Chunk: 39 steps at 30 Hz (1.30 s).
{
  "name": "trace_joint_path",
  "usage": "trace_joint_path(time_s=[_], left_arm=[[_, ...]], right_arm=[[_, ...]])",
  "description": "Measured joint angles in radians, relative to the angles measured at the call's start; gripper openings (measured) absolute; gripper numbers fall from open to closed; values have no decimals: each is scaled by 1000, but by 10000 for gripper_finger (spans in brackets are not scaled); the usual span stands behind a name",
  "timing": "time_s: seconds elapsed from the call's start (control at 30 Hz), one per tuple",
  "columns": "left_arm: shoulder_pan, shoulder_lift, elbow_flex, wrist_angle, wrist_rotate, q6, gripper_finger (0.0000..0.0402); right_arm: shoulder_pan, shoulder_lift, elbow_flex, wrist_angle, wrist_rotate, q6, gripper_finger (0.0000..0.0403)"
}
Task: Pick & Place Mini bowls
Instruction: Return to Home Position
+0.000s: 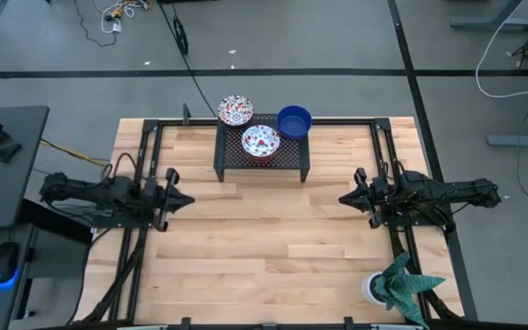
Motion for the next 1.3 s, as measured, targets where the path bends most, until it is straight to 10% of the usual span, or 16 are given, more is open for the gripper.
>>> trace_joint_path(time_s=[0.17, 0.5, 1.3], left_arm=[[0, 0, 0, 58, 49, 82, 4], [0, 3, 0, -92, -352, -36, 9], [174, -24, 0, -205, 138, 70, 14]], right_arm=[[0, 0, 0, 0, 0, 0, 27], [0, 0, 0, 0, 0, 0, 27], [0, 0, 0, -1, 0, 0, 27]])
